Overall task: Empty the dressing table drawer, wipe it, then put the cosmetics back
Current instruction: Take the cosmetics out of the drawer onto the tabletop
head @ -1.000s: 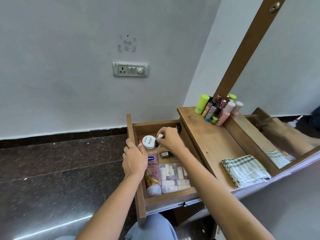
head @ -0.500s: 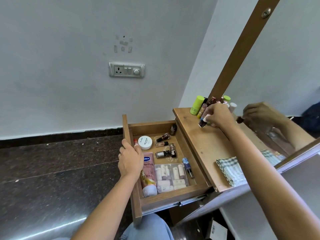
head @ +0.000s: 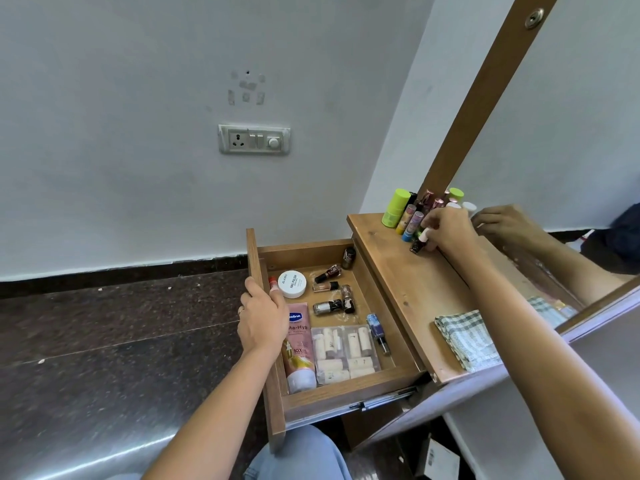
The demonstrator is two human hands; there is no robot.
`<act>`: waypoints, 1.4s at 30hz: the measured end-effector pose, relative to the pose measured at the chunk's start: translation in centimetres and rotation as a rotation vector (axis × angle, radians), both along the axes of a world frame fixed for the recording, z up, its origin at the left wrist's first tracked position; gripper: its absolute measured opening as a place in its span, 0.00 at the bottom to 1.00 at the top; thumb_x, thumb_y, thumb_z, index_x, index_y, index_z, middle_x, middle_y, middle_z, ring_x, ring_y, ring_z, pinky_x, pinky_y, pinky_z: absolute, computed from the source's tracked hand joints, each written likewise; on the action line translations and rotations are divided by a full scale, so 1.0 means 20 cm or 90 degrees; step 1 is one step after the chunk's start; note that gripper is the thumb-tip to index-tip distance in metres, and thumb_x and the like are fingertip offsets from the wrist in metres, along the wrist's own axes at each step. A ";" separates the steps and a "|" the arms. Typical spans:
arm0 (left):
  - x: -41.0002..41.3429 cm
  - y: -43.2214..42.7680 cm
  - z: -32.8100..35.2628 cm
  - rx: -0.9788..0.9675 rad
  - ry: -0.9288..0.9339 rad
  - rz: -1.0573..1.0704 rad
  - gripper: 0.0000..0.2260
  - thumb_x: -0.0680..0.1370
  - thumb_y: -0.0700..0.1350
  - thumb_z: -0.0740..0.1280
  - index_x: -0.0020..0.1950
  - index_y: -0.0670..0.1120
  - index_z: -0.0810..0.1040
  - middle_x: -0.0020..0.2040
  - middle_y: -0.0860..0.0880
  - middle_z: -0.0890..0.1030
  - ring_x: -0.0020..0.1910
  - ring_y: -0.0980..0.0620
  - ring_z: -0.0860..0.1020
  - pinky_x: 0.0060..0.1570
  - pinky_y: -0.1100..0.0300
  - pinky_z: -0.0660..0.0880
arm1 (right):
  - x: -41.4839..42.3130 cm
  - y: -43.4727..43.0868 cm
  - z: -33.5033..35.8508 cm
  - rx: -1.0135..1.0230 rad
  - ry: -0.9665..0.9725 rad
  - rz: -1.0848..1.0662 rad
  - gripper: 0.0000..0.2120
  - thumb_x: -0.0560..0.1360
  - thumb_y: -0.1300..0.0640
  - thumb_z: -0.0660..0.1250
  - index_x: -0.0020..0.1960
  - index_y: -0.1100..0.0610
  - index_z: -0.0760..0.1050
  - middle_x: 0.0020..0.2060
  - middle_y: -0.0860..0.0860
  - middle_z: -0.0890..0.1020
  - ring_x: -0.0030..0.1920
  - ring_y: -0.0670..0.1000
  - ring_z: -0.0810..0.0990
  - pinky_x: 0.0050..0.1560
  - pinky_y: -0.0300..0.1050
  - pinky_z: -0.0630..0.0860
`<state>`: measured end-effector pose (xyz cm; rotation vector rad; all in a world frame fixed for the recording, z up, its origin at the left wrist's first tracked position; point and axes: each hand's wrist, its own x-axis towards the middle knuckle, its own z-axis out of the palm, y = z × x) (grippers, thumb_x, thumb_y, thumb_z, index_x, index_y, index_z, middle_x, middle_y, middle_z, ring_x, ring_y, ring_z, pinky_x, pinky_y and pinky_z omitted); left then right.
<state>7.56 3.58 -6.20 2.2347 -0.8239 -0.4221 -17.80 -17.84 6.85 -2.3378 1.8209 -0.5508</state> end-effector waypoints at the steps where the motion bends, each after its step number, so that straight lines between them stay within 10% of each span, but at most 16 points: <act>1: 0.00 0.00 0.00 0.000 0.000 0.001 0.24 0.82 0.53 0.56 0.74 0.43 0.57 0.64 0.40 0.73 0.57 0.41 0.77 0.46 0.49 0.78 | 0.00 -0.01 -0.01 -0.011 0.006 0.001 0.12 0.68 0.69 0.63 0.42 0.54 0.79 0.35 0.56 0.83 0.33 0.54 0.83 0.42 0.52 0.82; 12: 0.00 0.00 0.00 -0.008 -0.003 -0.001 0.24 0.82 0.53 0.55 0.74 0.43 0.57 0.63 0.39 0.73 0.56 0.41 0.77 0.45 0.49 0.78 | 0.24 0.32 0.02 -0.177 0.049 0.090 0.11 0.74 0.66 0.63 0.53 0.59 0.80 0.51 0.56 0.79 0.53 0.57 0.77 0.50 0.49 0.73; 19: -0.01 0.00 0.01 0.003 -0.005 0.008 0.23 0.82 0.53 0.55 0.74 0.43 0.57 0.64 0.39 0.73 0.56 0.41 0.77 0.45 0.49 0.78 | 0.60 0.56 -0.52 0.149 0.250 0.270 0.20 0.75 0.67 0.63 0.65 0.56 0.72 0.59 0.55 0.77 0.58 0.54 0.77 0.54 0.48 0.78; 24: 0.00 0.01 0.01 0.005 -0.007 0.006 0.24 0.82 0.54 0.55 0.74 0.44 0.57 0.64 0.40 0.74 0.55 0.41 0.78 0.44 0.49 0.79 | 0.62 0.52 -0.64 0.181 0.287 0.244 0.11 0.74 0.67 0.64 0.56 0.58 0.75 0.54 0.57 0.80 0.53 0.57 0.79 0.52 0.48 0.77; 34: 0.00 0.00 -0.01 -0.005 0.001 0.002 0.24 0.82 0.53 0.56 0.74 0.43 0.58 0.64 0.39 0.73 0.56 0.40 0.77 0.45 0.48 0.79 | 0.44 0.54 -0.16 0.163 0.002 0.171 0.13 0.67 0.49 0.77 0.46 0.52 0.78 0.41 0.46 0.80 0.40 0.44 0.77 0.36 0.36 0.71; 42: 0.00 0.01 -0.01 -0.015 0.003 0.001 0.24 0.82 0.53 0.56 0.74 0.43 0.58 0.63 0.39 0.74 0.55 0.40 0.77 0.43 0.49 0.77 | 0.04 0.35 0.05 0.038 -0.057 -0.061 0.10 0.61 0.59 0.76 0.39 0.60 0.77 0.33 0.52 0.76 0.38 0.54 0.75 0.33 0.44 0.70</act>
